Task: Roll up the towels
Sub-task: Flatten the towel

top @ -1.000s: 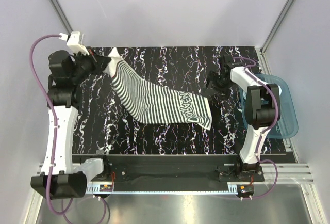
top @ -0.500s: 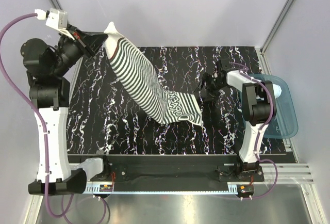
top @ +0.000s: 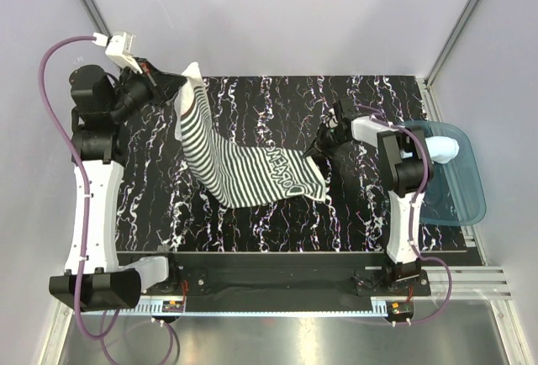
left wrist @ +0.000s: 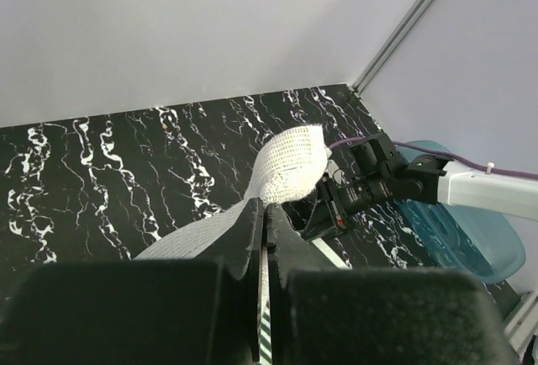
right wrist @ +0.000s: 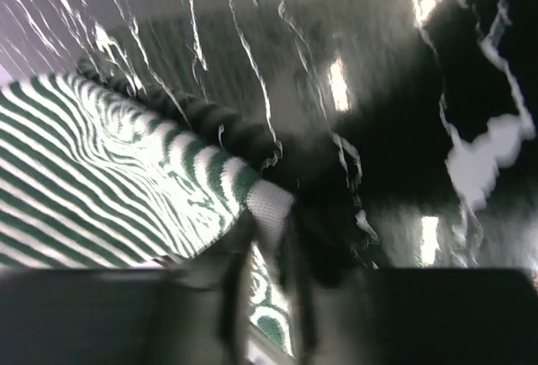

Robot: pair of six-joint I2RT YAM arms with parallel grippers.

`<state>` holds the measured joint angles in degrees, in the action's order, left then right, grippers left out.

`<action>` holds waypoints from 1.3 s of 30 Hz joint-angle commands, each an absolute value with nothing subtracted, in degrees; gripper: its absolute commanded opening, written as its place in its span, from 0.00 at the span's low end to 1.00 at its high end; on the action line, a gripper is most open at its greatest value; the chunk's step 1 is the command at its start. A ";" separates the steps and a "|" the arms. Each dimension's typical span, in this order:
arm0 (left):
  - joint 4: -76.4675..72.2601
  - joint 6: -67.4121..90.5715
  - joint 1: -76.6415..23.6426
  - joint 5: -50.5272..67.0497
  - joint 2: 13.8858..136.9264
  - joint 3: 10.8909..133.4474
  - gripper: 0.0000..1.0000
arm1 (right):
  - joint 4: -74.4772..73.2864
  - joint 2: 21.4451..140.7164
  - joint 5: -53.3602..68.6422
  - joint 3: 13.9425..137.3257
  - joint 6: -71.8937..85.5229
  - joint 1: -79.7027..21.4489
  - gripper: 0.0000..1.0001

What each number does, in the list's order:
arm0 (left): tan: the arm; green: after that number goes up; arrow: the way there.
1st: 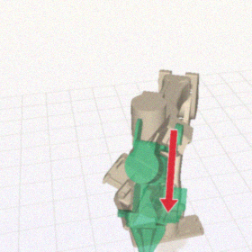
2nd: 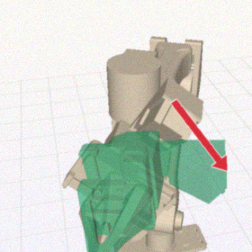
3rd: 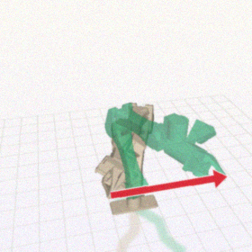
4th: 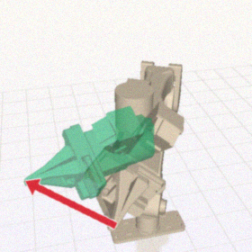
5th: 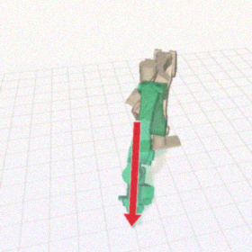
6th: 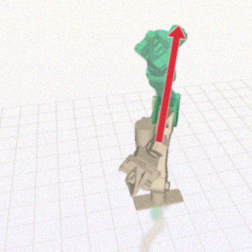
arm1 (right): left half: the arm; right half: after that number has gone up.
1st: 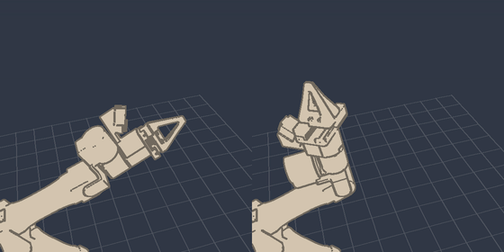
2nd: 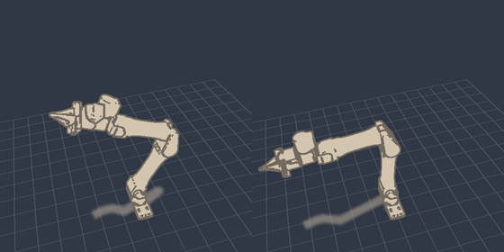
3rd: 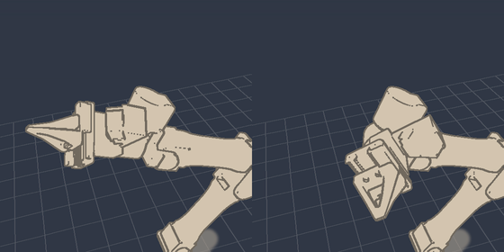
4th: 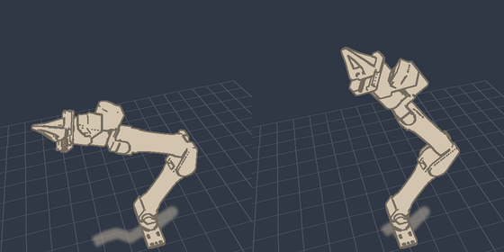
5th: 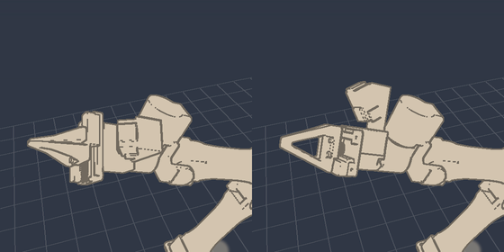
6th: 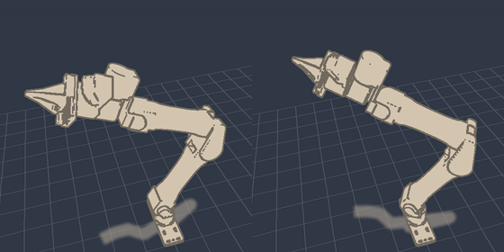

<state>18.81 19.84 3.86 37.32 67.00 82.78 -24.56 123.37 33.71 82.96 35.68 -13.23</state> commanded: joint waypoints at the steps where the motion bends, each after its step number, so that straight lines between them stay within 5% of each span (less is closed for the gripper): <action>1: 15.73 19.07 3.78 34.90 67.14 82.53 0.00 | -22.32 125.41 36.04 87.27 37.18 -13.36 0.10; 2: 16.25 18.99 3.78 34.28 67.58 82.53 0.00 | -22.93 125.59 35.86 89.80 36.92 -13.36 0.00; 12: 22.16 17.23 3.87 31.99 74.47 100.37 0.00 | -39.46 114.57 29.63 118.03 28.75 -8.71 0.00; 16: 21.88 13.81 3.87 29.54 65.94 96.35 0.00 | -33.07 96.11 24.28 104.37 26.28 -6.16 0.00; 20: 16.81 13.35 3.95 24.01 52.67 76.87 0.00 | -23.39 75.71 14.35 73.23 27.33 -5.19 0.00; 21: 15.74 13.88 4.04 20.17 47.69 72.29 0.00 | -21.90 70.89 10.93 69.21 29.07 -5.10 0.04; 22: 15.04 14.50 3.96 17.52 45.64 63.02 0.00 | -22.23 69.62 9.33 65.78 30.05 -5.01 0.18; 24: 13.63 16.69 4.04 12.16 41.77 55.23 0.00 | -23.99 70.56 6.87 59.34 31.90 -5.01 0.99; 28: 21.31 23.18 4.39 2.65 43.93 47.45 0.19 | -26.45 75.76 5.54 57.13 32.87 -4.92 1.00; 39: 32.87 21.27 6.24 0.61 60.64 53.27 0.05 | -33.74 84.80 1.50 70.30 33.93 -4.92 1.00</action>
<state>32.62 21.45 5.34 2.50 60.90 51.09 -31.46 80.84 4.38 64.97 33.93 -4.84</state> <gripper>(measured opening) 0.063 0.993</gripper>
